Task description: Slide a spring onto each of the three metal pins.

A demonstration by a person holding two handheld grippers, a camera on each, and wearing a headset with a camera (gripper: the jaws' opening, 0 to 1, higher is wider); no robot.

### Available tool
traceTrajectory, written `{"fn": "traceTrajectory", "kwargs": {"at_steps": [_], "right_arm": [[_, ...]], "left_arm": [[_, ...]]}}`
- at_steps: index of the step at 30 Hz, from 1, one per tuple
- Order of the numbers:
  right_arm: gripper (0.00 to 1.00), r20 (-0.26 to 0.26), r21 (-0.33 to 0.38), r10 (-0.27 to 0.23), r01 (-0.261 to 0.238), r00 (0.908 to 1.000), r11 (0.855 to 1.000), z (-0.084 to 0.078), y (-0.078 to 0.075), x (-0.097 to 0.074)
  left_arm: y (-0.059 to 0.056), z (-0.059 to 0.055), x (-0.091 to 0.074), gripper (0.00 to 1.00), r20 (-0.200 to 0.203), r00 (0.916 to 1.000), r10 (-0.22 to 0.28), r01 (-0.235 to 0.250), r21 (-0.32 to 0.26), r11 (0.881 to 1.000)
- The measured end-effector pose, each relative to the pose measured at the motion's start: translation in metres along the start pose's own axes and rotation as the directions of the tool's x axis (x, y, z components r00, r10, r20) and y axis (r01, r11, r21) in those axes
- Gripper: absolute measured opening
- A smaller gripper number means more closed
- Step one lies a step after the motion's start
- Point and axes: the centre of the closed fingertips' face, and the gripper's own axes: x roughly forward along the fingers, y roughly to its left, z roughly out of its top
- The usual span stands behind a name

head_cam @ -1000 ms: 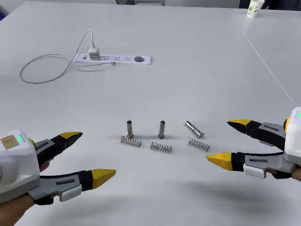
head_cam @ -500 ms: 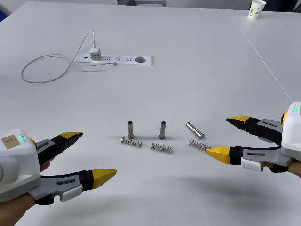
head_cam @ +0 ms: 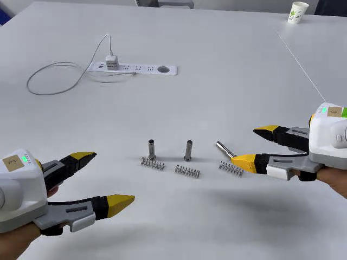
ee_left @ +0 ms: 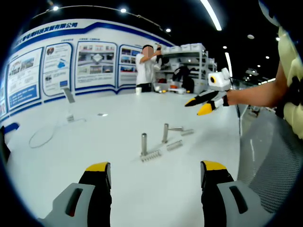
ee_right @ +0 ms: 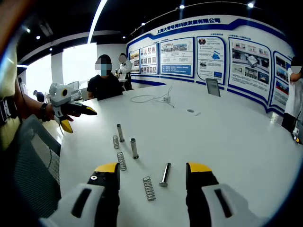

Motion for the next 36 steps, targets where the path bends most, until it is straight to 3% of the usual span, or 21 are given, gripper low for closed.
{"fn": "traceTrajectory", "kwargs": {"at_steps": [9, 17, 36], "right_arm": [[0.48, -0.052, -0.001, -0.026, 0.026, 0.9983, 1.0, 0.001, -0.009, 0.021], [0.39, -0.109, 0.013, -0.07, 0.072, 0.9915, 0.997, -0.004, -0.019, 0.038], [0.25, -0.255, 0.018, -0.152, 0.162, 0.9551, 0.987, -0.032, -0.036, 0.07]], "left_arm": [[0.0, 0.0, 0.0, 0.79, 0.0, 1.0, 0.001, -0.001, -0.001, 1.0], [-0.001, 0.0, 0.0, 0.79, -0.001, 1.0, -0.002, 0.002, -0.001, 1.0], [-0.002, -0.001, 0.002, 0.78, -0.006, 1.0, -0.007, 0.007, 0.0, 1.0]]}}
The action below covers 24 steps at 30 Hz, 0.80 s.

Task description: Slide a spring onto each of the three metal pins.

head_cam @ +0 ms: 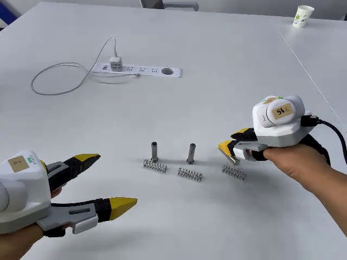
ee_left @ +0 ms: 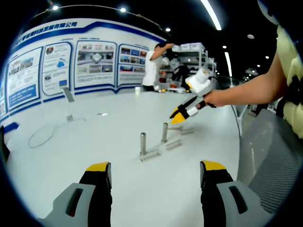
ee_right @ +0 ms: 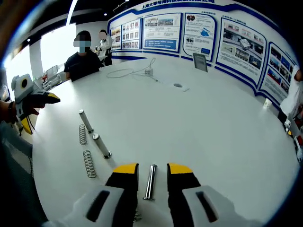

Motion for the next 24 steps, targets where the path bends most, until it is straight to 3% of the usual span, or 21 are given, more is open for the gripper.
{"fn": "traceTrajectory", "kwargs": {"at_steps": [24], "right_arm": [[0.13, -0.1, 0.043, -0.003, 0.007, 0.995, 0.999, -0.014, -0.002, 0.021]], "left_arm": [[0.001, -0.003, 0.001, 0.78, -0.004, 1.0, 0.0, 0.0, -0.008, 1.0]]}}
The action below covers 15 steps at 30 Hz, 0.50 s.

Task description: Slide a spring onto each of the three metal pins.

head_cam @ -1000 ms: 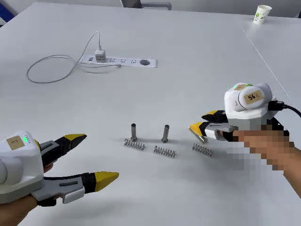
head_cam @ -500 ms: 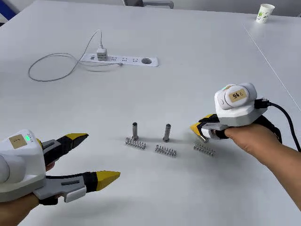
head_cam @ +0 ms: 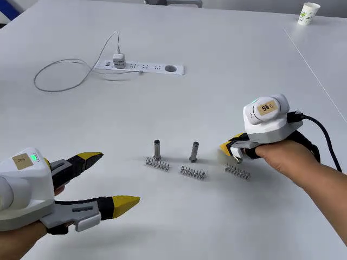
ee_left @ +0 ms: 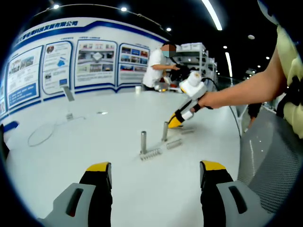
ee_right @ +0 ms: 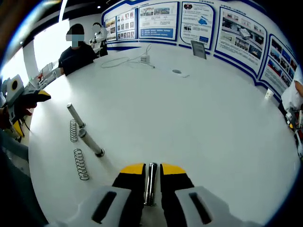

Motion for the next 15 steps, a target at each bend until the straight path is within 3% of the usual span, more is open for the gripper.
{"fn": "traceTrajectory", "kwargs": {"at_steps": [15], "right_arm": [[0.11, -0.036, 0.007, 0.01, -0.009, 0.9993, 1.0, -0.0049, 0.0009, 0.0047]], "left_arm": [[0.0026, -0.0014, -0.002, 0.77, 0.002, 1.0, 0.007, -0.007, -0.007, 1.0]]}}
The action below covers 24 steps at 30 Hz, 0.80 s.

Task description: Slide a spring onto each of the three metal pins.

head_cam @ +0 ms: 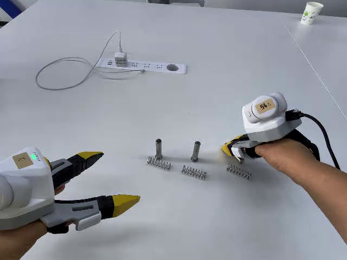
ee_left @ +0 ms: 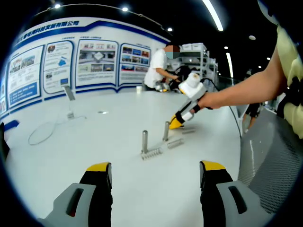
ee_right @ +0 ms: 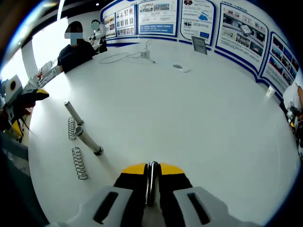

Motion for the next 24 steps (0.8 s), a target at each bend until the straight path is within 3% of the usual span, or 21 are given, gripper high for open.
{"fn": "traceTrajectory", "kwargs": {"at_steps": [10, 24], "right_arm": [[0.09, -0.004, -0.028, -0.01, 0.01, 0.9999, 1.0, -0.001, 0.006, -0.006], [0.09, 0.077, -0.016, -0.018, 0.019, 0.9968, 1.0, 0.009, 0.006, -0.03]], "left_arm": [[0.001, 0.001, -0.001, 0.77, 0.001, 1.0, 0.002, -0.002, 0.002, 1.0], [-0.002, 0.004, 0.001, 0.77, 0.001, 1.0, -0.005, 0.005, 0.015, 1.0]]}}
